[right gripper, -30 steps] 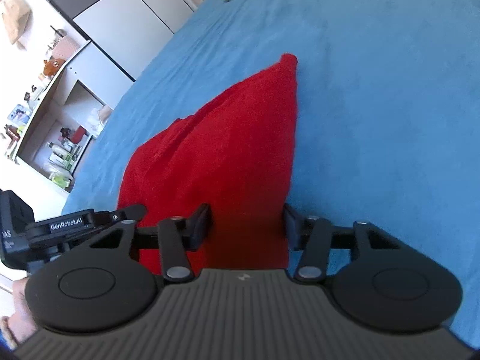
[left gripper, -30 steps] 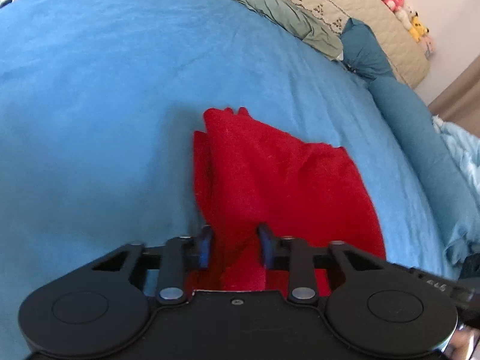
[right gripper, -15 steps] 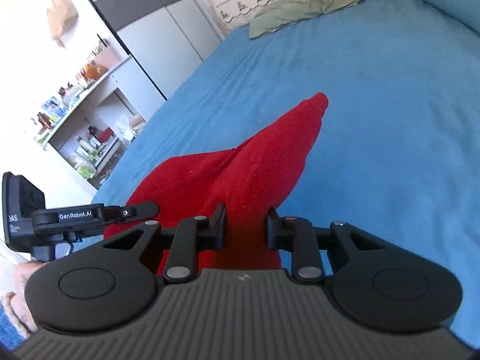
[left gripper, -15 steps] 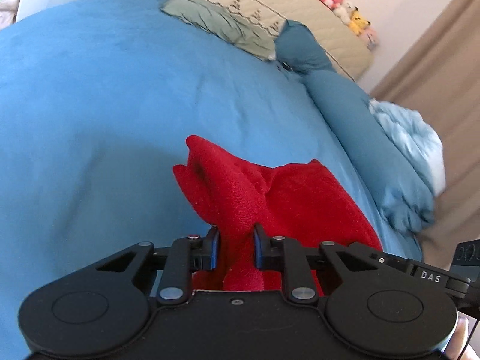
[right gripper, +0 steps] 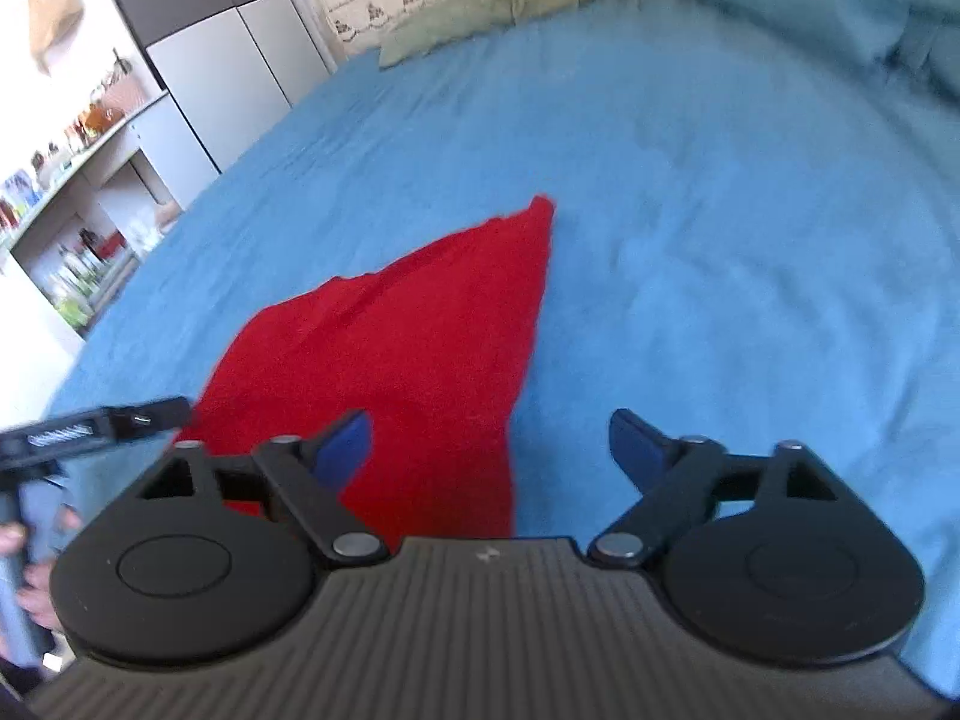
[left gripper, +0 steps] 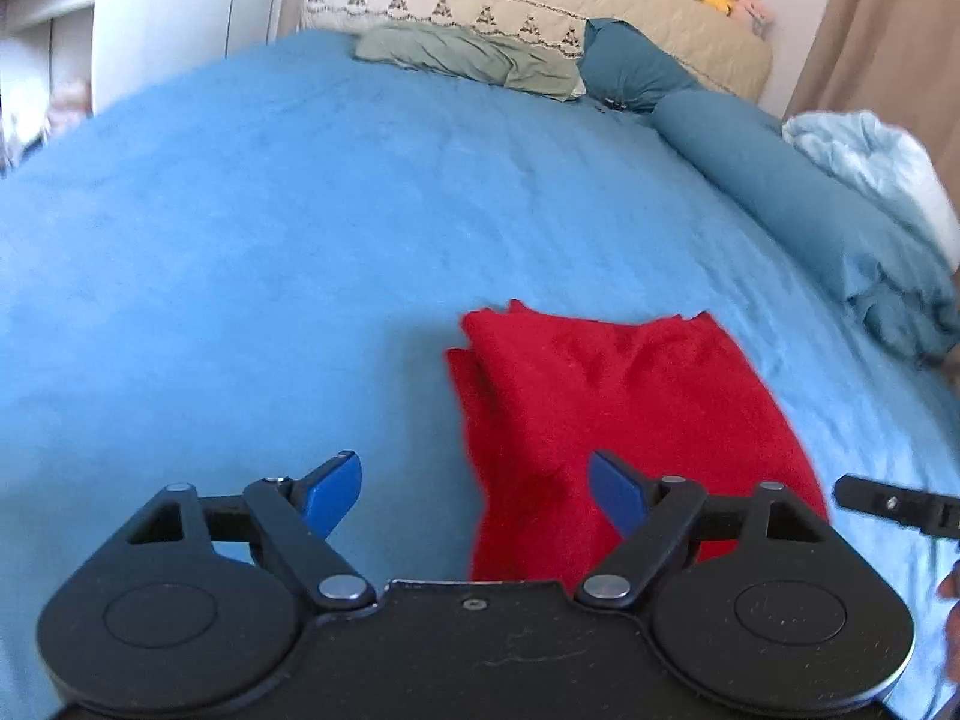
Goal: Fold small clothes
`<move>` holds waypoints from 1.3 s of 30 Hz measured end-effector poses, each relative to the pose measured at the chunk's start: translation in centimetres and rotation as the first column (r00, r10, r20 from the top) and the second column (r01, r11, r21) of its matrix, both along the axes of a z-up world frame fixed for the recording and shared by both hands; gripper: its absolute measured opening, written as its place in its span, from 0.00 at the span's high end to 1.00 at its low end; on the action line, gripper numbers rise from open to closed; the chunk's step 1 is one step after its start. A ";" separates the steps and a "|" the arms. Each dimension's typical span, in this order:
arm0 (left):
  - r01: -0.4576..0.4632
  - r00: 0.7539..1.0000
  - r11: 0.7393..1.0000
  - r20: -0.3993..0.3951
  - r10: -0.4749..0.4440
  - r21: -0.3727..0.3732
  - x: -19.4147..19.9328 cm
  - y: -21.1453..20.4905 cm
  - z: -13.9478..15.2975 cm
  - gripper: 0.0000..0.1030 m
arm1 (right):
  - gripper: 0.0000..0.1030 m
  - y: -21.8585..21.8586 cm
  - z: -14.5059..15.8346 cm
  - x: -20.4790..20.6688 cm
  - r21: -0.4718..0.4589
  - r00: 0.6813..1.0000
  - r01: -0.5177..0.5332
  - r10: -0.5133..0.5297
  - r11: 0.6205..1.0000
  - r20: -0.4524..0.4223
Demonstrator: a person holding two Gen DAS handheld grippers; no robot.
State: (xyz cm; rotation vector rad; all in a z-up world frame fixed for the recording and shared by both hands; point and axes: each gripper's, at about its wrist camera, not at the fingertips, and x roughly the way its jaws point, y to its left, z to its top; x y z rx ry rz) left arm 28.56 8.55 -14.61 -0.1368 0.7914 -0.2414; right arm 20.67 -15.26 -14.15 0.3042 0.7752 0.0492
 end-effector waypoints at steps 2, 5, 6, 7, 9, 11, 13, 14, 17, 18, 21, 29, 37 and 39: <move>0.013 1.000 0.999 0.004 -0.013 0.052 -0.5 -0.3 -0.4 0.16 | 0.00 0.5 -0.3 -0.4 -0.053 1.000 -0.017 0.016 0.998 -0.018; 0.038 0.999 0.995 -0.016 -0.037 0.096 -1.1 -0.5 -1.7 0.16 | 0.00 1.1 -1.6 -0.7 -0.091 0.998 -0.028 0.023 0.995 -0.057; 0.042 0.999 0.993 -0.024 -0.040 0.110 -1.2 -0.4 -2.3 0.16 | 0.00 1.4 -2.1 -0.6 -0.104 0.997 -0.026 0.019 0.994 -0.068; 0.044 0.999 0.992 -0.035 -0.040 0.121 -1.1 -0.5 -2.8 0.16 | 0.00 1.5 -2.5 -0.3 -0.113 0.997 -0.025 0.016 0.993 -0.080; 0.046 0.998 0.990 -0.044 -0.041 0.133 -1.2 -0.4 -3.5 0.15 | 0.00 1.4 -3.6 -0.3 -0.100 0.996 -0.014 0.005 0.995 -0.091; 0.041 0.998 0.991 -0.044 -0.035 0.127 -1.4 -0.3 -3.1 0.16 | 0.00 1.2 -3.5 -0.5 -0.076 0.996 0.005 -0.011 0.997 -0.088; 0.027 0.999 0.991 -0.034 -0.022 0.128 -1.7 -0.1 -1.6 0.16 | 0.00 1.3 -2.2 -1.0 -0.065 0.997 0.025 -0.030 0.998 -0.068; 0.018 1.000 0.991 -0.018 -0.016 0.132 -2.1 0.0 -0.7 0.16 | 0.00 1.4 -1.5 -1.2 -0.061 0.999 0.025 -0.028 0.998 -0.045; -0.013 0.999 0.988 0.043 0.006 0.156 -4.1 0.2 3.2 0.16 | 0.00 2.1 2.3 -3.0 -0.076 1.000 0.018 -0.017 0.997 0.022; -0.030 0.998 0.985 0.059 0.020 0.168 -4.9 0.2 4.6 0.15 | 0.00 2.3 3.6 -3.6 -0.085 0.999 0.018 -0.015 0.996 0.037; -0.084 0.992 0.984 0.109 0.067 0.155 -7.9 0.7 9.1 0.00 | 0.00 3.2 7.8 -5.9 -0.118 0.997 0.042 -0.034 0.992 0.067; -0.140 0.981 0.973 0.159 0.111 0.183 -16.7 0.6 15.4 0.00 | 0.00 6.3 16.4 -13.9 -0.216 0.993 0.117 -0.106 0.969 0.060; -0.094 0.986 0.965 0.156 0.057 0.243 -22.3 -1.2 15.3 0.00 | 0.00 8.3 18.0 -21.4 -0.258 0.991 0.133 -0.134 0.957 0.014; -0.085 0.989 0.962 0.140 0.049 0.261 -23.2 -1.4 14.8 0.00 | 0.00 8.5 17.6 -22.7 -0.266 0.989 0.145 -0.150 0.953 0.004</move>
